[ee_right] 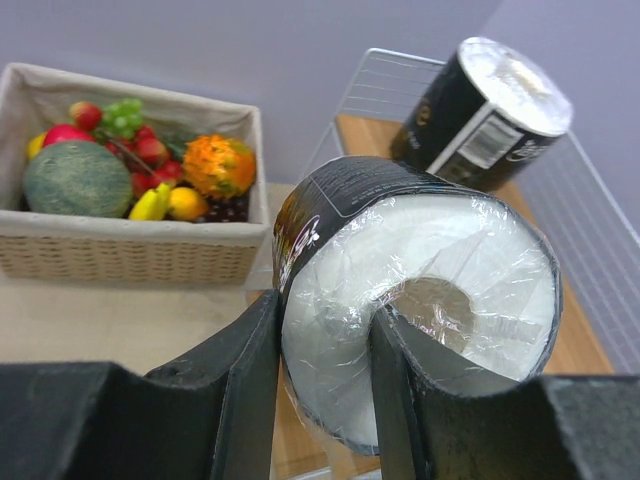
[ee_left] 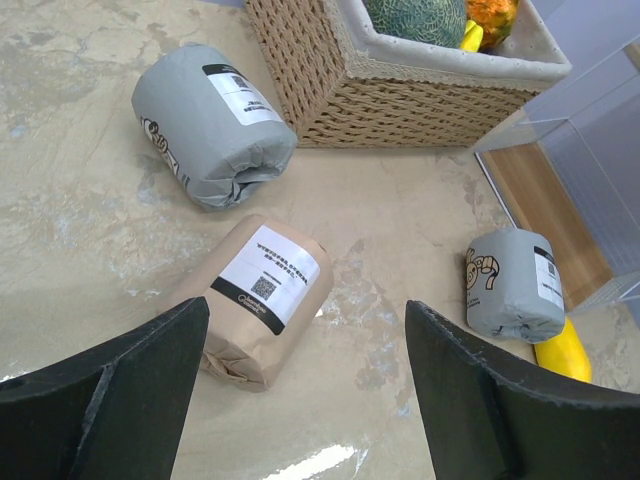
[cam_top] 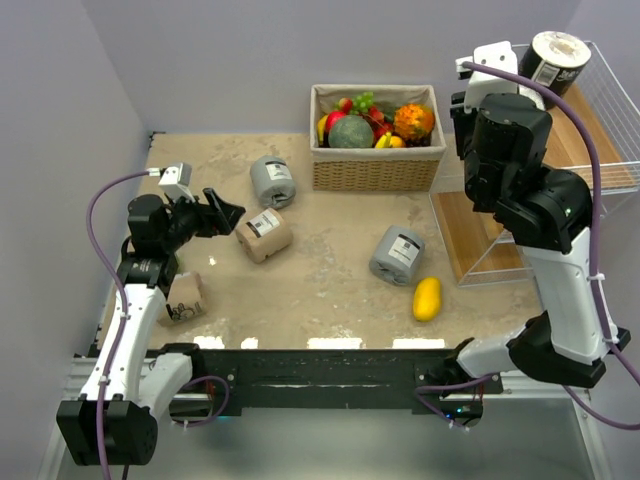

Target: Place and organize the paper towels onto the shelf

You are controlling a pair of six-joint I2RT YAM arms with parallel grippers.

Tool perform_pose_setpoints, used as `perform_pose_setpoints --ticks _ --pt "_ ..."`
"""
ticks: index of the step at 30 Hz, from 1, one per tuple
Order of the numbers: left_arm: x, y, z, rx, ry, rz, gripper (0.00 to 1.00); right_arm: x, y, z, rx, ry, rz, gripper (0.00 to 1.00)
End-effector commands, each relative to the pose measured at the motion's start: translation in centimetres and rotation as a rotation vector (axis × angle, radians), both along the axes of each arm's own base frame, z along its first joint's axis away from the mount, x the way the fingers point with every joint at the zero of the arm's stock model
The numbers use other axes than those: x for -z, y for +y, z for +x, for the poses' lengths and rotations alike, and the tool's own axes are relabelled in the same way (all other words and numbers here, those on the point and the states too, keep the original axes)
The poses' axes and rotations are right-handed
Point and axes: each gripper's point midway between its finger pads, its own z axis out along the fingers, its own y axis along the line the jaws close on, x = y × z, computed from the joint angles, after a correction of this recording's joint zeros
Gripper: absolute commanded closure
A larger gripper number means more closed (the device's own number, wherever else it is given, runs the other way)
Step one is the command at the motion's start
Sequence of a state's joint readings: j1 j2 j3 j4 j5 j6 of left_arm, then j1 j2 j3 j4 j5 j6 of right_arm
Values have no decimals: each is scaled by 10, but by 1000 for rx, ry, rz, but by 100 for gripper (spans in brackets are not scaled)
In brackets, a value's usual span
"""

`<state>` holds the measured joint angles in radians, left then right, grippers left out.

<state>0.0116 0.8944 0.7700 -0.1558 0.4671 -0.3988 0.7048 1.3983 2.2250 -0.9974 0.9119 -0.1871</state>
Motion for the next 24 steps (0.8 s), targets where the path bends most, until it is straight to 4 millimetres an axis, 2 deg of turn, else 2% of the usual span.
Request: perform_pose_setpoints --ticks 1,8,15,18,22,24 --pt "-2 -2 -2 15 -31 16 15 -30 -36 -20 128 -81 -47 72" --pt "-5 -4 -3 23 -40 5 15 -44 -60 -37 203 -109 -80 71" --pt "-5 -2 -3 16 -42 8 14 -45 -66 -41 219 -119 -98 71" --pt "-4 -2 -2 16 -40 6 14 -48 -65 -35 215 -126 -106 71" --pt "-3 -4 -2 26 -33 3 14 -37 -62 -21 199 -85 -130 71" --pt "-4 -4 -2 24 -35 2 13 -27 -75 -13 218 -47 -128 71"
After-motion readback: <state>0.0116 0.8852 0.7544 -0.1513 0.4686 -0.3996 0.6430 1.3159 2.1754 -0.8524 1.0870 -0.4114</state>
